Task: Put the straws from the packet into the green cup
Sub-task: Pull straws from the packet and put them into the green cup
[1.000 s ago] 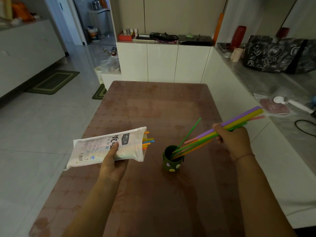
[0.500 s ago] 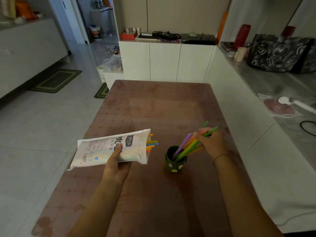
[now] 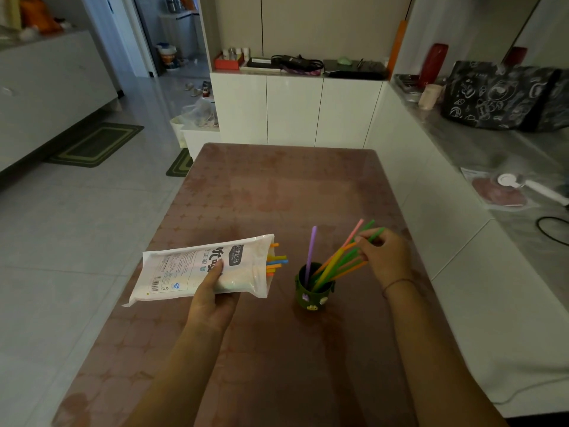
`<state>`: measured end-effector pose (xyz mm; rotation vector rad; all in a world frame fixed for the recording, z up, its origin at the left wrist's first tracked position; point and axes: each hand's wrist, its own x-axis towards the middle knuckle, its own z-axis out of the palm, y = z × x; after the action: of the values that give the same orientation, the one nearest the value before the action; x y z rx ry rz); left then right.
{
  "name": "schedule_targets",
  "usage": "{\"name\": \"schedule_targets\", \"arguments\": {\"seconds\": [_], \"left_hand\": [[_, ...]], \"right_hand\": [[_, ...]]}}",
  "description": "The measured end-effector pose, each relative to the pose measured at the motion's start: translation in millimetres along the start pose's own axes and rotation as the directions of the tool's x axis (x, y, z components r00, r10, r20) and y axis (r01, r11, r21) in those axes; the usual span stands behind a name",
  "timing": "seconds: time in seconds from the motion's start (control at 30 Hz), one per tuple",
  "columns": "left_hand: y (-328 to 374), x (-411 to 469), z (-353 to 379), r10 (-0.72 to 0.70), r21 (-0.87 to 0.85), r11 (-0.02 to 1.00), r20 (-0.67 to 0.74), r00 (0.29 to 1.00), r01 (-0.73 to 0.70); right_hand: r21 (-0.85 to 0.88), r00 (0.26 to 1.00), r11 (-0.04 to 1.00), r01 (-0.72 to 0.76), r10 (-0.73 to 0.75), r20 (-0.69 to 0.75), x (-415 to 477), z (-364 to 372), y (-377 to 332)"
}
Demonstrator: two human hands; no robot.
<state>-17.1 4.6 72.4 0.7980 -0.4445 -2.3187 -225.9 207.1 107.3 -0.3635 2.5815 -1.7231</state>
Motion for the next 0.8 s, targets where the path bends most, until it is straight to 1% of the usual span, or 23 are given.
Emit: {"name": "schedule_targets", "arguments": {"seconds": [0.13,0.2,0.27,0.4,0.47,0.6,0.67,0.73,0.8], "left_hand": [[-3,-1,2,-0.011,-0.004,1.000,0.003,1.000,0.011],[-3,-1,2,-0.012,-0.010,1.000,0.001,1.000,0.012],[-2,-1,1,-0.002,-0.011,1.000,0.007,1.000,0.002],[-1,-1,0,0.002,-0.005,1.000,0.018,1.000,-0.002],[-2,-2,1,-0.008,-0.002,1.000,0.012,1.000,0.008],[-4,-5,6,-0.028,0.002,1.000,-0.010,1.000,0.028],[-4,-8,9,-0.028,0.010,1.000,-0.002,1.000,0.028],[-3,-9,12,-0.014,0.025,1.000,0.018,1.000,0.013],[-1,-10,14,0.007,0.048,0.999,0.044,0.999,-0.009]], "right_hand": [[-0.007,0.994,0.999,-0.034,0.035,0.099,0,6,0],[0.013,0.993,0.999,-0.040,0.038,0.109,-1,4,-3],[0.045,0.998,0.999,-0.021,0.018,0.066,-1,0,-6],[0.050,0.996,0.997,0.065,-0.062,-0.063,1,-8,-11],[0.021,0.996,0.997,0.067,-0.066,-0.066,2,-8,-10],[-0.011,1.000,1.000,0.003,-0.003,0.008,-2,-1,-6],[-0.013,1.000,1.000,-0.009,0.009,0.010,-4,-2,-6],[-0.048,0.999,0.999,0.008,-0.010,-0.034,-6,-7,-12],[-0.146,0.989,0.986,0.080,-0.097,-0.112,-8,-13,-21]]}}
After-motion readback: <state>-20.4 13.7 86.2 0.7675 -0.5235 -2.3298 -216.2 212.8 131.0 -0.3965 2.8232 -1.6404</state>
